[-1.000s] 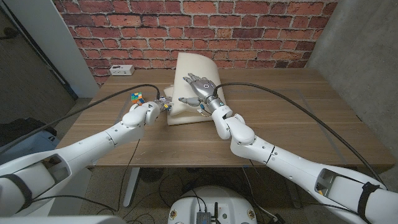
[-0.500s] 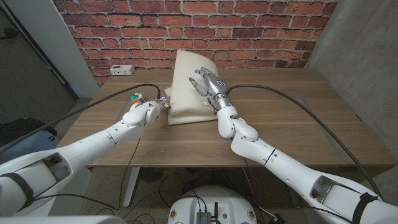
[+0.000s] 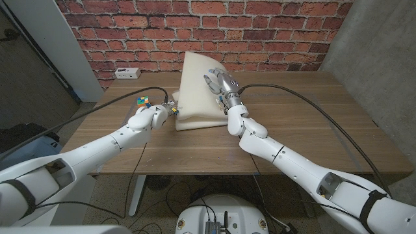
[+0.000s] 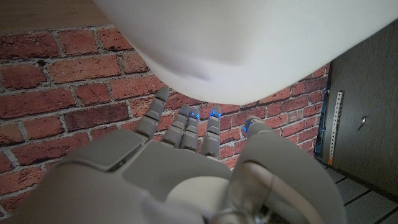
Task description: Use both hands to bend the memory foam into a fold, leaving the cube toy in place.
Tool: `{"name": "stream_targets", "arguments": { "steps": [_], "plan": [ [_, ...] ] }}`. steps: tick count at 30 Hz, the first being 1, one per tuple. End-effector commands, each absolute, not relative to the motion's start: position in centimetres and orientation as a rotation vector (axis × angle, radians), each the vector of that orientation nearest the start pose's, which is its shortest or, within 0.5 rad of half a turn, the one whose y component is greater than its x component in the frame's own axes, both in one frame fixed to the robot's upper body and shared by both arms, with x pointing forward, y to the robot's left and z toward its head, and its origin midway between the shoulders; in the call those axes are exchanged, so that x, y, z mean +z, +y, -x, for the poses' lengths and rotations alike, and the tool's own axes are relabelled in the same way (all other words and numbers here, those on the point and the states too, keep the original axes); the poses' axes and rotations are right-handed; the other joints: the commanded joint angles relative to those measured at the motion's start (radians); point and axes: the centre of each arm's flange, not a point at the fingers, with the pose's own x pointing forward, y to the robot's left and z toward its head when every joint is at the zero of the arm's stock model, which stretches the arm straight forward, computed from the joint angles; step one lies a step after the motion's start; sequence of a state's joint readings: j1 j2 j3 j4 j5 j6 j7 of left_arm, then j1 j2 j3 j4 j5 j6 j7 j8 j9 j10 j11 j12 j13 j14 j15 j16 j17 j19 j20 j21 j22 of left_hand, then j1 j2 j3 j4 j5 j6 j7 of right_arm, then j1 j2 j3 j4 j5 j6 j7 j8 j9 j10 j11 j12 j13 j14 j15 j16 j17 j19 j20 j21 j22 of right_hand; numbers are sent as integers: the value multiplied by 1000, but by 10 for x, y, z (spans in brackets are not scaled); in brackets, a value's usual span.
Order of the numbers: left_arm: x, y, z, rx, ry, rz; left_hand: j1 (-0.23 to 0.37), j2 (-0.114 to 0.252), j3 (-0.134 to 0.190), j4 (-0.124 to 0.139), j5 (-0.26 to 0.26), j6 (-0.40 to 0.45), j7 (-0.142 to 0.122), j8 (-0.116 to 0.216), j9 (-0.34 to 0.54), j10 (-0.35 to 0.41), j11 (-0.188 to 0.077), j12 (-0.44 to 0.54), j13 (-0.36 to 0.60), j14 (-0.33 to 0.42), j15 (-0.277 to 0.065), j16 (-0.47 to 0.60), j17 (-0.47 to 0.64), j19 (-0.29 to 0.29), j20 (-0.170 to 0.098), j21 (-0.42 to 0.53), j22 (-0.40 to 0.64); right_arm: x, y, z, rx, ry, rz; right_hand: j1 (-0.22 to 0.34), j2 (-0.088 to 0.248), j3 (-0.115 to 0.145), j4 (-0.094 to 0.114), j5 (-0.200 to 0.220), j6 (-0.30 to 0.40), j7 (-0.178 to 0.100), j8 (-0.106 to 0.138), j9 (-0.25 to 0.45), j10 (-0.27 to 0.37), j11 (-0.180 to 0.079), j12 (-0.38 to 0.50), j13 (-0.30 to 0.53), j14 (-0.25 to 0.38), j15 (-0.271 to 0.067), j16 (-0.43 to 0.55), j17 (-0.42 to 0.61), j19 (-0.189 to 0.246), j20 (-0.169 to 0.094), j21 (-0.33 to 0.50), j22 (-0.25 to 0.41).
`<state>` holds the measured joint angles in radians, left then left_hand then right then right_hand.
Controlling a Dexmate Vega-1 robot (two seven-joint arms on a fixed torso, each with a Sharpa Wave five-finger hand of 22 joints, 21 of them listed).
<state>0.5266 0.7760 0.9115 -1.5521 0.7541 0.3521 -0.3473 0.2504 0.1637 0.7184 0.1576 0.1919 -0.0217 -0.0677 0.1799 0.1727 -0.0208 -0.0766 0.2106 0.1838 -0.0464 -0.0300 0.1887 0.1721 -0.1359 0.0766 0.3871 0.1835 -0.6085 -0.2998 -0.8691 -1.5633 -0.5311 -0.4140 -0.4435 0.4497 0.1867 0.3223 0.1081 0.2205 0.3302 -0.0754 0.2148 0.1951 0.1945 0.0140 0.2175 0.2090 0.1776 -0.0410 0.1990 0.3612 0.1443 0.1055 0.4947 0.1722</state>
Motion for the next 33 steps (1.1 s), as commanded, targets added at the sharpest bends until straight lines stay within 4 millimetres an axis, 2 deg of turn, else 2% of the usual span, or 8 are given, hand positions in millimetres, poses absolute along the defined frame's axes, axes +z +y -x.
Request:
{"name": "stream_targets", "arguments": {
  "steps": [1, 7, 13, 20, 33],
  "plan": [
    [-21, 238, -667, -82, -171, -1801, -4, 36, 4, -3, 0, 23, -24, 7, 5, 23, -20, 1, 4, -3, -52, -1, 3, -2, 2, -2, 5, 37, -16, -630, -156, -709, 1213, -10, -1, 9, 1, -6, -1, -6, -3, 3, -3, -2, -7, -1, -8, -27, -7, -3, 1, -3, -5, 2],
    [-21, 240, -667, -78, -166, -1798, -5, 36, 5, -3, 0, 23, -24, 7, 5, 23, -21, 1, 4, -4, -54, -1, 3, -1, 2, -2, 5, 35, -10, -635, -151, -721, 1250, -10, -2, 16, 0, -10, -2, -4, -6, 3, 1, 5, -7, -2, -9, -27, -7, -11, 5, -6, -7, 2],
    [-17, 240, -666, -67, -173, -1798, -5, 35, 5, -2, 0, 22, -24, 6, 5, 23, -22, 0, 4, -4, -54, -1, 3, -1, 2, -3, 5, 27, -2, -633, -106, -740, 1309, -5, -4, 28, -5, -14, -7, -5, -10, 3, 7, -2, -6, -3, 3, -27, -3, -22, 20, -6, -6, 2],
    [-14, 243, -664, -54, -177, -1793, -7, 35, 4, -1, 0, 21, -24, 5, 5, 23, -20, 0, 4, -4, -54, -1, 4, -1, 2, -4, 5, 17, 4, -634, -11, -715, 1382, -11, -10, 48, -5, -24, -6, -1, -13, 3, 50, 4, 4, -5, 63, -36, 17, -46, 76, -1, 2, 3],
    [-4, 253, -649, 9, -217, -1762, -8, 33, 4, -2, -1, 14, -28, 3, 6, 17, -17, -3, 4, -5, -52, -2, 3, -1, 1, -5, 5, 3, 20, -639, 102, -691, 1437, -12, 0, 66, -3, -25, -28, -6, -21, 3, 42, -9, -4, -6, 64, -42, 14, -58, 87, -16, -2, 3]
  ]
}}
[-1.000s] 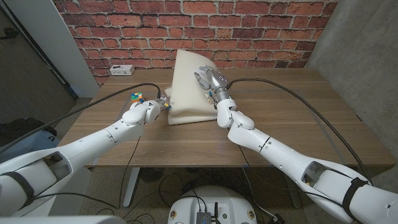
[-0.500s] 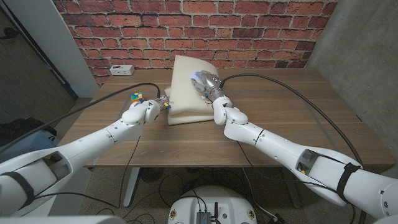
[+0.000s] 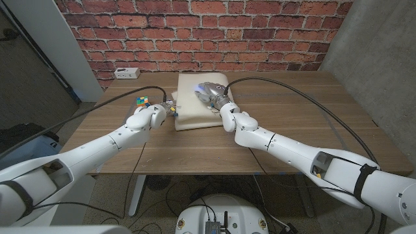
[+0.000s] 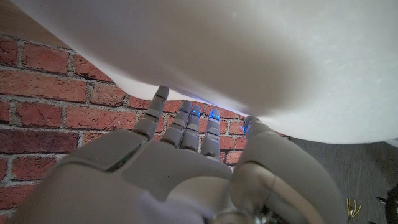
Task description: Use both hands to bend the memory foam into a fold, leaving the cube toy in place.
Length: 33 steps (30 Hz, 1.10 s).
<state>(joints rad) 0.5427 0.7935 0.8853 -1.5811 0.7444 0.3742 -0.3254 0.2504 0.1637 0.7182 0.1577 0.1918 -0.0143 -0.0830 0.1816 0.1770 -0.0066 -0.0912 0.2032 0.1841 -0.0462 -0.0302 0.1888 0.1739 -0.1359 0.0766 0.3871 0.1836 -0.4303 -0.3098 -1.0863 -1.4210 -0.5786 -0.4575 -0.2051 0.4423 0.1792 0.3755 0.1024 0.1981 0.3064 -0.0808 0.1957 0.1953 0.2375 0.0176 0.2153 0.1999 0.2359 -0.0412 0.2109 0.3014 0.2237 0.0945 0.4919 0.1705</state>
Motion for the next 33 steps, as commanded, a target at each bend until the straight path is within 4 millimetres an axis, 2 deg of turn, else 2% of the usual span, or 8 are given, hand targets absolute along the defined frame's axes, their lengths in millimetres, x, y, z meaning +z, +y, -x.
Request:
{"name": "stream_targets", "arguments": {
  "steps": [1, 10, 13, 14, 21, 28, 30, 33],
  "plan": [
    [-3, 254, -647, 17, -220, -1759, -8, 31, 4, -3, -1, 9, -14, 2, 1, 4, -2, 5, 4, -5, -51, -2, 1, 0, 0, -5, 5, 3, 21, -640, 105, -689, 1445, -5, 9, 14, 3, -3, -6, 0, -2, 3, -1, -13, -2, 3, 5, -43, 2, 1, 7, -5, 0, 5],
    [0, 265, -628, 130, -288, -1736, -15, 16, 4, -10, -4, 90, -10, 26, 4, 41, 16, 17, 5, 42, -30, 7, -1, 32, 7, 1, 5, -4, 27, -643, 102, -655, 1527, 9, 6, 31, -10, -3, -21, -3, -6, 3, -2, -15, -5, 3, 6, -45, 0, -10, 13, -7, -3, 5],
    [1, 267, -619, 228, -343, -1739, -16, -11, -6, -37, -11, 178, -1, 44, 5, 99, 20, 33, 6, 99, -33, 13, -4, 85, 7, 15, 5, -7, 28, -644, 93, -643, 1555, 16, 3, 35, -19, -3, -24, -4, -6, 2, -4, -15, -6, 3, 6, -45, 0, -13, 15, -6, -5, 5],
    [1, 268, -616, 261, -355, -1742, -5, -24, -10, -69, -13, 219, -2, 48, 5, 139, 15, 43, 7, 128, -36, 12, -6, 123, -1, 25, 4, -7, 28, -645, 90, -641, 1567, 19, 1, 36, -23, -4, -25, -4, -7, 2, -4, -18, -7, 3, 7, -45, 1, -15, 16, -6, -5, 5],
    [3, 271, -600, 435, -429, -1724, 27, -37, -14, -151, -20, 299, -6, 43, 7, 246, 20, 65, 11, 268, -52, 30, 0, 236, 9, 54, 4, -12, 32, -648, 45, -613, 1672, 59, -19, 50, -75, -7, -53, -1, -11, 2, -12, -22, -13, 3, 5, -48, 0, -33, 27, -5, -11, 5],
    [1, 276, -589, 596, -550, -1670, 51, -13, -10, -195, -16, 410, 9, 56, 10, 372, 20, 94, 20, 400, -59, 60, 11, 327, 34, 80, 6, -18, 35, -647, 0, -594, 1781, 111, -55, 51, -146, -7, -93, 2, -14, 1, -31, -21, -19, 3, -4, -51, -4, -57, 41, -3, -22, 4],
    [-2, 278, -586, 653, -621, -1631, 59, 0, -9, -205, -14, 471, 34, 67, 12, 425, 29, 107, 24, 465, -56, 83, 19, 378, 55, 97, 8, -20, 35, -647, -2, -587, 1790, 114, -59, 49, -153, -7, -101, 2, -16, 1, -34, -24, -20, 3, -7, -50, -5, -58, 42, -3, -23, 4],
    [-7, 281, -580, 750, -742, -1538, 68, 7, -14, -213, -12, 583, 58, 90, 16, 543, 31, 147, 43, 583, -63, 130, 33, 446, 55, 123, 11, -21, 33, -647, -7, -585, 1795, 116, -63, 47, -158, -8, -105, 3, -16, 1, -39, -24, -21, 3, -10, -50, -6, -60, 44, -4, -24, 4]
  ]
}}
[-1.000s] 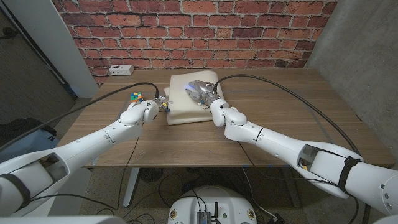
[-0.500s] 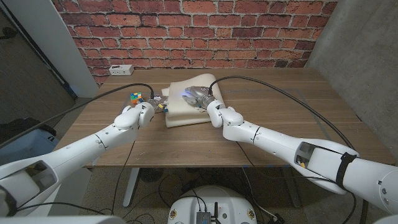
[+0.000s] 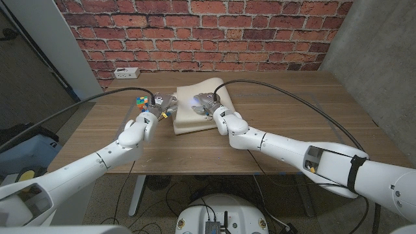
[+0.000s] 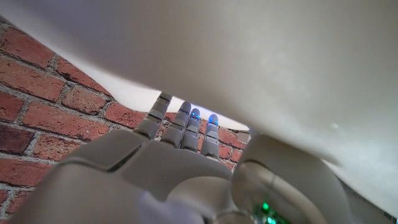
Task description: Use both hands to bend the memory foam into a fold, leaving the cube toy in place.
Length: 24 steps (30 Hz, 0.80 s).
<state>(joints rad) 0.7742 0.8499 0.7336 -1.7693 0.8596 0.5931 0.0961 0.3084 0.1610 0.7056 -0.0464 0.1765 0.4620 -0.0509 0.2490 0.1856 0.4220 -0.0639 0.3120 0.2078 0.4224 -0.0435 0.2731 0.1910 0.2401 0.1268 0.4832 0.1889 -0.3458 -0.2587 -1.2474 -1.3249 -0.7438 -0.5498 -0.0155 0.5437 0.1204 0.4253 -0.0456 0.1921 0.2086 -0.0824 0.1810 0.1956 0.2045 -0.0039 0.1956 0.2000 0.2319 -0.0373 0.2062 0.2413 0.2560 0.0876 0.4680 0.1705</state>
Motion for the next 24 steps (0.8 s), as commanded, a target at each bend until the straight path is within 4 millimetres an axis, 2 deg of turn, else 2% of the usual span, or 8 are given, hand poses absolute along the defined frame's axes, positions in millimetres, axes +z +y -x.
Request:
{"name": "stream_targets", "arguments": {
  "steps": [1, 3, 7, 12, 14, 17, 20, 24],
  "plan": [
    [-7, 281, -578, 769, -768, -1512, 11, 13, -5, -8, 3, 122, 30, 26, 8, 138, 2, 48, 22, 138, -52, 58, 21, 84, 3, 33, 6, -22, 33, -647, -8, -583, 1795, 15, -5, -4, -11, -2, -8, 5, -1, 1, -7, -1, -2, 3, -7, -54, -1, 0, 12, 1, -1, 4],
    [-8, 283, -576, 791, -805, -1464, 12, 14, -8, -9, 3, 138, 33, 29, 8, 161, 7, 57, 27, 153, -49, 69, 28, 99, -4, 39, 6, -23, 32, -647, -6, -582, 1793, 16, -7, -5, -13, -2, -9, 5, 0, 1, -10, -1, -2, 3, -11, -51, -2, -1, 13, 0, -2, 4],
    [-9, 286, -571, 807, -873, -1355, 15, 14, -7, -11, 4, 134, 32, 25, 9, 160, 8, 57, 30, 160, -47, 72, 31, 106, -15, 42, 6, -26, 31, -646, -12, -576, 1802, 15, -11, -11, -18, -3, -14, 7, 2, 1, -24, 2, -6, 3, -26, -52, -5, -3, 13, -2, -6, 4],
    [-7, 291, -563, 788, -942, -1178, 5, 14, -11, 2, 4, 77, 25, -5, 9, 124, 17, 43, 37, 152, -39, 69, 37, 99, -15, 40, 7, -27, 30, -646, -14, -573, 1800, 13, -13, -16, -20, -3, -15, 7, 3, 1, -31, 0, -6, 3, -35, -51, -6, -3, 11, -4, -9, 4],
    [-6, 292, -561, 768, -951, -1118, 1, 12, -10, 6, 5, 46, 17, -20, 9, 97, 20, 31, 40, 140, -32, 63, 37, 92, -13, 38, 7, -25, 29, -644, -22, -577, 1793, 10, -12, -18, -19, -3, -15, 5, 4, 1, -32, 0, -6, 3, -35, -51, -5, -3, 10, -5, -11, 4],
    [-6, 296, -560, 725, -951, -1021, -4, 2, -6, 6, 7, -21, 2, -51, 8, 30, 22, -2, 43, 78, -14, 29, 30, 74, -2, 33, 9, -21, 28, -641, -33, -586, 1782, 8, -10, -19, -17, -3, -14, 5, 5, 2, -32, 1, -5, 3, -36, -51, -4, -2, 11, -6, -11, 4],
    [-8, 299, -559, 673, -943, -923, -6, -6, -4, 3, 8, -46, -1, -59, 7, 3, 34, -18, 40, 44, -7, 8, 23, 66, -2, 31, 9, -19, 26, -637, -43, -603, 1767, 5, -6, -21, -16, -3, -10, 4, 7, 2, -31, 1, -4, 4, -35, -51, -2, -1, 11, -7, -13, 4],
    [-12, 302, -559, 577, -914, -770, -15, -13, -6, 4, 6, -75, -3, -67, 6, -21, 36, -33, 36, 15, 4, -11, 17, 51, 1, 25, 9, -16, 26, -633, -48, -620, 1759, 2, -2, -23, -14, -3, -5, 3, 10, 2, -29, 1, -1, 4, -35, -51, 0, -1, 11, -7, -15, 4]
  ]
}}
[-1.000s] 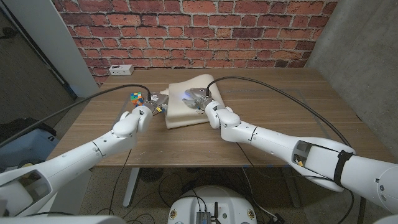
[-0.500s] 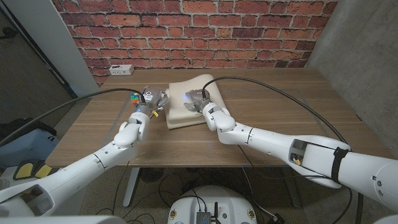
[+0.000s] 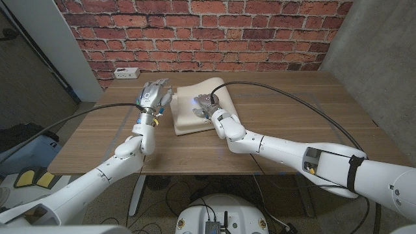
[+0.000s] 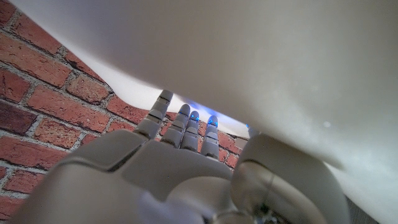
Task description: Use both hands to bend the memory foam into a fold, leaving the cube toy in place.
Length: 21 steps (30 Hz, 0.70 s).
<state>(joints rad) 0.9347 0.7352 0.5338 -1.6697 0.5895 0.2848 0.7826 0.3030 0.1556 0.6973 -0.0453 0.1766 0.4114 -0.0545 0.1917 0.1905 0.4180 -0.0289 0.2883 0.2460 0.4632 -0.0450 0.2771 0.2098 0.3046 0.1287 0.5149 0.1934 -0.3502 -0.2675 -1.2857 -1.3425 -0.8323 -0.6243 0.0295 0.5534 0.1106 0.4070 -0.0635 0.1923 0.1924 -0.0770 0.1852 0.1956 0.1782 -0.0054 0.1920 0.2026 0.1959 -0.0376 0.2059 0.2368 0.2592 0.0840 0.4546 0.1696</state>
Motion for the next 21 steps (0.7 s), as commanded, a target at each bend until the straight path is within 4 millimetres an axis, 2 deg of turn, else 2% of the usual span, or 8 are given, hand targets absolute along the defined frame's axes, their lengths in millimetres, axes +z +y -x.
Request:
{"name": "stream_targets", "arguments": {
  "steps": [1, 6, 11, 16, 21],
  "plan": [
    [-13, 303, -560, 547, -909, -739, -11, -8, 2, 4, 6, -29, 0, -11, 1, -21, 3, -12, -2, -28, 6, -16, -2, -17, -1, -8, 5, -16, 26, -632, -50, -624, 1762, -9, 9, -5, 5, -3, 12, -3, 6, 2, -2, 3, 3, 1, 1, -51, 1, 4, 8, -4, -2, 5],
    [-19, 307, -562, 454, -885, -603, -20, -11, 0, 6, 5, -61, 9, -14, 0, -58, 11, -32, -7, -75, 21, -42, -6, -39, 2, -16, 6, -13, 28, -628, -55, -643, 1751, -11, 14, -6, 6, -3, 15, -3, 8, 2, 1, 3, 5, 1, 2, -51, 4, 5, 10, -5, -3, 5],
    [-20, 312, -563, 358, -871, -517, -28, -22, -3, -5, 3, -141, -14, -21, -4, -154, 8, -79, -19, -162, 28, -86, -18, -81, -11, -34, 5, -10, 28, -624, -60, -659, 1725, -14, 18, -8, 7, -4, 20, -4, 10, 2, 3, 4, 6, 1, 2, -52, 6, 6, 11, -6, -5, 5],
    [-22, 315, -563, 306, -870, -479, -33, -32, -10, -19, 0, -198, -43, -23, -8, -234, -8, -106, -34, -246, 29, -107, -28, -125, -40, -56, 1, -6, 27, -620, -61, -679, 1677, -22, 26, -11, 13, -5, 25, -3, 12, 2, 3, 5, 7, 2, 1, -49, 8, 8, 11, -7, -7, 6],
    [-23, 316, -562, 290, -874, -488, -35, -36, -13, -25, -2, -218, -53, -22, -10, -261, -16, -109, -40, -273, 24, -108, -31, -137, -47, -63, 0, -3, 23, -616, -57, -706, 1605, -37, 34, -16, 23, -6, 33, -2, 15, 2, 4, 7, 9, 2, -1, -48, 11, 10, 9, -9, -11, 6]
  ]
}}
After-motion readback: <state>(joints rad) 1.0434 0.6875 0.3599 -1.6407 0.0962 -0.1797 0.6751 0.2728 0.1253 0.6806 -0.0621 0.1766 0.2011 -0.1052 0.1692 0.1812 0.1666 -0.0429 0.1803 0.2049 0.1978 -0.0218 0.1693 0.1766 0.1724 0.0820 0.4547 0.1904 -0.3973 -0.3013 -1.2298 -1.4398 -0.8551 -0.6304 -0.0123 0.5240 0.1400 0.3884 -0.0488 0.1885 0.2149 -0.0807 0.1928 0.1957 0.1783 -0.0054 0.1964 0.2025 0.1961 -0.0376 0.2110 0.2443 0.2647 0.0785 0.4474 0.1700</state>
